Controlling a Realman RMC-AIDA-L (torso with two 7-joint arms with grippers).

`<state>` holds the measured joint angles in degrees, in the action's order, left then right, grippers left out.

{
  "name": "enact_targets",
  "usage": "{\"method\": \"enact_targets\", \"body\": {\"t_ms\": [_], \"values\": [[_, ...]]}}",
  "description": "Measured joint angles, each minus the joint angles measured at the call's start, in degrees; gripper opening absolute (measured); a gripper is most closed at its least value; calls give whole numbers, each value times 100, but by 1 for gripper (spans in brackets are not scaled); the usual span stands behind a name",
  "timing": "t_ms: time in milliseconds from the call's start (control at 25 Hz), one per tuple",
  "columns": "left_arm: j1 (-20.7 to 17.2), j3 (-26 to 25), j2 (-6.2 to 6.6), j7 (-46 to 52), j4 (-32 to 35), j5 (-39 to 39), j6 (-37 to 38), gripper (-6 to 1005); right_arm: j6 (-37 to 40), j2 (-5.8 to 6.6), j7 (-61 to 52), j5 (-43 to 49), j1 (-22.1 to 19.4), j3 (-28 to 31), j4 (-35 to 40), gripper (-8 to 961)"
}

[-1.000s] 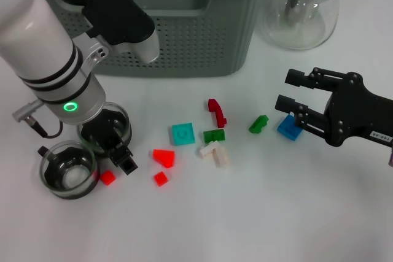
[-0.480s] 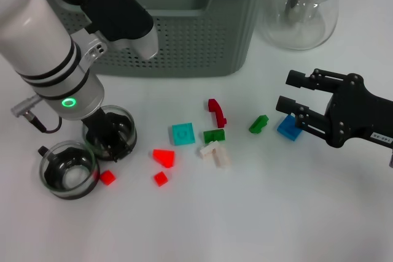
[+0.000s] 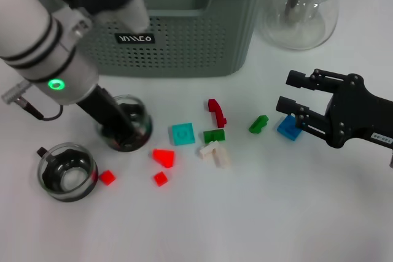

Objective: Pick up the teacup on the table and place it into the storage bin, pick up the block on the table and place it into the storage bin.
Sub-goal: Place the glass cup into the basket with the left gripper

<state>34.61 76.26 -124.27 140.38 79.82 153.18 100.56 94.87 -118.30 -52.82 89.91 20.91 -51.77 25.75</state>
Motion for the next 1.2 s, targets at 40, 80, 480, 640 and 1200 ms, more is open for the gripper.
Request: {"method": "enact_targets", "body": {"t_ms": [40,80,480,640,1200], "values": [[24,-400,7,-275,0,-378,194,42,1,0,0,1,0,-1,-1,505],[56,-791,19,-552,-38,-746,393,43,6,0,0,0,0,-1,-3,504],[500,-4234,780,-1799,-1959,-4845,1033,46,8,0,0,-24,22,0,-62,505],[766,-4163,1122,-1361,-2069,-5292,-110,47,19,0,0,-32,9,0,-62,505],[3063,-1883,1169,375,-3858,-694,-3634,52,31,-35,0,-13,40,62,-64,505]]}}
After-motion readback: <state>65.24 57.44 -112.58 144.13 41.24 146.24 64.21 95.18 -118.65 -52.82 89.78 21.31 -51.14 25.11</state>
